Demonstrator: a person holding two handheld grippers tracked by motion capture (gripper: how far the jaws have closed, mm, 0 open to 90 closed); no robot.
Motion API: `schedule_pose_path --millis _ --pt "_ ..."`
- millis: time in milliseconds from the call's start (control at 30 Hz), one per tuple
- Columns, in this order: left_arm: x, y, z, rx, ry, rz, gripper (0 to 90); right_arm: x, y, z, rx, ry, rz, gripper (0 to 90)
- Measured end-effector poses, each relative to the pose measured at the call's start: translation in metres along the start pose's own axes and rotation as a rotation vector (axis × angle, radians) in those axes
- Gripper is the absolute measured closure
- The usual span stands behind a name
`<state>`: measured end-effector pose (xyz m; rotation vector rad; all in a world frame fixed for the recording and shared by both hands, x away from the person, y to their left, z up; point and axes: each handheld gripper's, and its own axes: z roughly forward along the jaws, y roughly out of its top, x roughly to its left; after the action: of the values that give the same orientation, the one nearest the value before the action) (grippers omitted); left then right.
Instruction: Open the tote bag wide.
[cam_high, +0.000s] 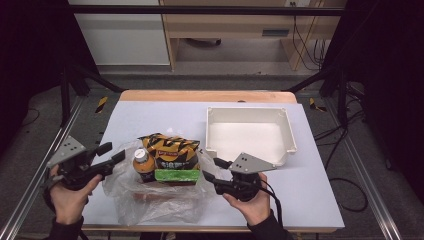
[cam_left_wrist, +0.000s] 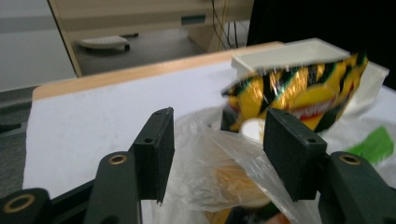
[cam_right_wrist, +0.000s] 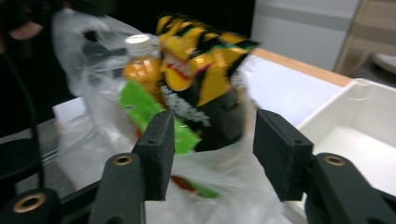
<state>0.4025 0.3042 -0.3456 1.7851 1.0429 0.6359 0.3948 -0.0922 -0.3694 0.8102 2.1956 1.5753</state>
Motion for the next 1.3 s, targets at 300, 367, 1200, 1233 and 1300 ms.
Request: schedule_pose_path --millis 300,367,1200,1233,1300 --pt "0.003 -0.044 0.017 0.177 0.043 -0.010 69.7 0.010 -0.034 0.016 0.123 0.028 0.005 48.2" --pt "0.003 -0.053 0.020 0.207 0.039 -0.008 74.6 0.009 -0.040 0.020 0.134 0.026 0.014 47.9" --pt "0.013 -0.102 0.032 0.224 0.037 -0.102 90.0 0.020 -0.054 0.031 0.144 -0.040 -0.007 83.8" --pt "0.014 -0.103 0.032 0.229 0.041 -0.101 90.0 0.017 -0.056 0.029 0.158 -0.048 -0.008 86.7" --pt "0.015 -0.105 0.033 0.231 0.044 -0.111 90.0 0.011 -0.062 0.026 0.184 -0.074 -0.008 89.3"
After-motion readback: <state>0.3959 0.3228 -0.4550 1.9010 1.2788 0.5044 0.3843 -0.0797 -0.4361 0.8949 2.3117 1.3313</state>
